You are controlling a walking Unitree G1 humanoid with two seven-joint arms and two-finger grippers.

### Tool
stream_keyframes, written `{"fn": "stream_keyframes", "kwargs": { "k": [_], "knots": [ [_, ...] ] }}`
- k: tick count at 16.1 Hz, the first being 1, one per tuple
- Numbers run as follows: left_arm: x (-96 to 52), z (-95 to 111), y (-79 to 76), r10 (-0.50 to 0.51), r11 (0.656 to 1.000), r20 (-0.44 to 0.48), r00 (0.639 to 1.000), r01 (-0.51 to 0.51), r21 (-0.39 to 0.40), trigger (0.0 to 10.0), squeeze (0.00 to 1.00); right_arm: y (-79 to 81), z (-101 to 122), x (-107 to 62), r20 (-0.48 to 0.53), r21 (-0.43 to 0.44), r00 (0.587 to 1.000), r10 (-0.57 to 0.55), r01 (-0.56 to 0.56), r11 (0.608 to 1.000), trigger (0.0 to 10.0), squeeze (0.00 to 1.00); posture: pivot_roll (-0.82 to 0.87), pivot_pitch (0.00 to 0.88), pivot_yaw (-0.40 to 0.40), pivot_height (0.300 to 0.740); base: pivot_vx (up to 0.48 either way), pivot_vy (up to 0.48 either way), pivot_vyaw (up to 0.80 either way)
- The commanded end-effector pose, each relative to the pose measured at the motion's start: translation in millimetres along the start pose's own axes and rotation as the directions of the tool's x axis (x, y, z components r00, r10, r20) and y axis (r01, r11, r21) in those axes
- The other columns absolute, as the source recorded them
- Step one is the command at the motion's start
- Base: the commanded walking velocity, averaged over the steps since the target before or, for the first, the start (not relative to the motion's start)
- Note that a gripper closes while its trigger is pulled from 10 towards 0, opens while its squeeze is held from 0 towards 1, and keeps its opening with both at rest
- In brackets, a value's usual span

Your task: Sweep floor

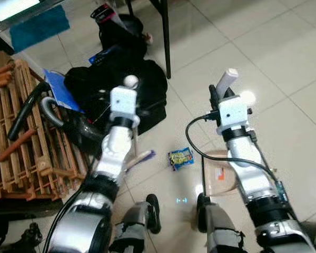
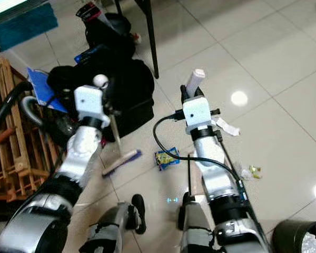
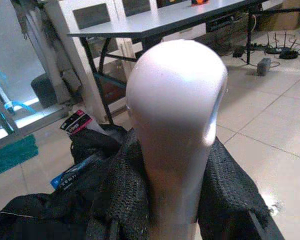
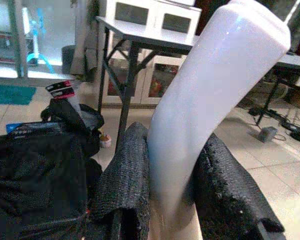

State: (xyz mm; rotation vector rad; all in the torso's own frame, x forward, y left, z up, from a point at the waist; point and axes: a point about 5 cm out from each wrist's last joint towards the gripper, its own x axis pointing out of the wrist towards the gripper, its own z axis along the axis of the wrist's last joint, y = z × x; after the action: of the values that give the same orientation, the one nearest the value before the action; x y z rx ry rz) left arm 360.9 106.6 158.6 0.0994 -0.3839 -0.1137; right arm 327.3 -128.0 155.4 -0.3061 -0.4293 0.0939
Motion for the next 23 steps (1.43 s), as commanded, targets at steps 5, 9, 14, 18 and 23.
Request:
{"fn": "stream_keyframes", "kwargs": {
  "k": [5,9,14,18,23],
  "knots": [
    [13.3,2,2.1,0.067,0.998,-0.015,0.998,-0.068,-0.011,10.0,0.0,18.8,5,-3.8,-0.004,0.08,0.999,-0.04,0.04,0.996,10.0,0.0,0.07,0.429,0.185,0.74,0.0,0.0,0.0],
    [22.6,9,5.2,0.088,0.996,0.007,0.996,-0.087,-0.015,10.0,0.0,16.2,5,-4.6,-0.002,0.076,0.998,-0.055,0.055,0.996,10.0,0.0,0.08,0.404,0.181,0.74,0.0,0.0,0.0],
    [34.3,20,-0.9,0.073,0.995,0.023,0.997,-0.071,-0.074,10.0,0.0,46.2,13,-6.2,0.026,0.156,0.998,0.063,-0.066,0.986,10.0,0.0,0.1,0.391,0.178,0.74,0.0,0.0,0.0],
    [41.8,31,-23.5,-0.018,0.982,0.052,0.998,0.027,-0.187,10.0,0.0,67.7,13,-11.7,0.009,0.189,0.992,0.13,-0.129,0.974,10.0,0.0,0.09,0.375,0.185,0.74,0.0,0.0,0.0],
    [35.9,42,-53.4,-0.167,0.935,0.154,0.974,0.206,-0.287,10.0,0.0,52.3,-4,-7.8,-0.081,0.155,0.995,0.054,-0.041,0.987,10.0,0.0,0.11,0.354,0.201,0.74,0.0,0.0,0.0]
  ]
}}
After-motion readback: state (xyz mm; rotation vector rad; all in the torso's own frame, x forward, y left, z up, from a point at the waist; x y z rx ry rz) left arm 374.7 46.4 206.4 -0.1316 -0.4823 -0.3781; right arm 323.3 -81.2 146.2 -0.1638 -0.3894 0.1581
